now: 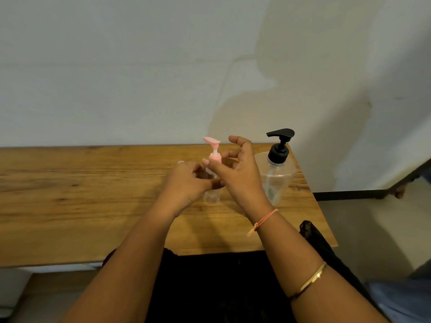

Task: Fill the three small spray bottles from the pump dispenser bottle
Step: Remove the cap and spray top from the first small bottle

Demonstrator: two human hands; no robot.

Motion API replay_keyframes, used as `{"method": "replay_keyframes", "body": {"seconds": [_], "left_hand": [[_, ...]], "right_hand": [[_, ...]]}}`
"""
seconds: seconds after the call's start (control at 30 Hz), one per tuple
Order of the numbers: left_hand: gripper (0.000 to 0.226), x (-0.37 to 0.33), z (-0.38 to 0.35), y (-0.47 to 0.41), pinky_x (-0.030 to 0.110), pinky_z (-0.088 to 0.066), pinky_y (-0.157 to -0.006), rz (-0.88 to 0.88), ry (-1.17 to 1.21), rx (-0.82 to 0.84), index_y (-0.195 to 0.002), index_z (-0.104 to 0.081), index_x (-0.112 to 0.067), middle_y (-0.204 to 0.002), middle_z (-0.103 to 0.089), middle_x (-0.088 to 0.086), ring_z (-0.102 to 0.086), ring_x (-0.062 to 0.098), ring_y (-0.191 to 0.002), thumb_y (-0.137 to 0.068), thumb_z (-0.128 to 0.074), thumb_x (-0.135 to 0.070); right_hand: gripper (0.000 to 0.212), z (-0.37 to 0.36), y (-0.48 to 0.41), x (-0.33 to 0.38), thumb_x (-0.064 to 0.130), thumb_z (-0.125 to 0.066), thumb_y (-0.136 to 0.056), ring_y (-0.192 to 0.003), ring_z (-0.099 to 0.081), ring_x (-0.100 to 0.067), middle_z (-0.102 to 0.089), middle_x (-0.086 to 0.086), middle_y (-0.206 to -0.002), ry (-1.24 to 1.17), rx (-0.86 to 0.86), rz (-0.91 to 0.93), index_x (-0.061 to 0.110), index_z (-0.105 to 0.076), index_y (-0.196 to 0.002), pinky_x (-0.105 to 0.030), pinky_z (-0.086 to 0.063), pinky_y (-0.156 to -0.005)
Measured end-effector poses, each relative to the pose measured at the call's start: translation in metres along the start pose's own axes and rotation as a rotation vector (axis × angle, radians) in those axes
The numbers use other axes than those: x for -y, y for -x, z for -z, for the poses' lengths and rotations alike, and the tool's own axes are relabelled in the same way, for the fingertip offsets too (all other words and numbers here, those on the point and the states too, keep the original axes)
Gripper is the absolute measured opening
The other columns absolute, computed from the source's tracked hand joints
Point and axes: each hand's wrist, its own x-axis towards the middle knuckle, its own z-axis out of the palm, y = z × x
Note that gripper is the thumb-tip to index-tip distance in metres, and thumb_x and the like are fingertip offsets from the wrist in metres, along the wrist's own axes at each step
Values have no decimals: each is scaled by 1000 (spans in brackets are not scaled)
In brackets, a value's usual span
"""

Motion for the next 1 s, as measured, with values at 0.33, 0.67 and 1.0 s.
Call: {"method": "replay_keyframes", "body": {"seconds": [0.33,0.67,1.0], "left_hand": [[32,1,-2,-2,50,-55,-79,17,-119,-55,-92,-62,-24,-87,-66,3,-63,22,-81,-66,-81,-28],[31,4,-2,-3,35,-52,-78,-34,-173,-75,-104,-61,-25,-100,-64,-4,-57,9,-87,-76,-75,-27],[26,7,0,-3,33,-52,-72,-60,-182,-36,-94,-59,-25,-97,-65,-5,-59,9,-87,-75,-76,-22]], "right_hand": [[72,1,3,-1,12,-73,-78,-96,-60,-8,-59,5,-99,105,33,89,25,-33,-136,-23,-52,-81],[79,3,2,-2,9,-70,-81,-101,-58,-7,-55,14,-104,100,84,71,28,-23,-143,-20,-50,-85],[81,3,2,-2,14,-72,-79,-97,-56,-4,-54,9,-103,140,107,67,28,-24,-142,-22,-51,-82]]}}
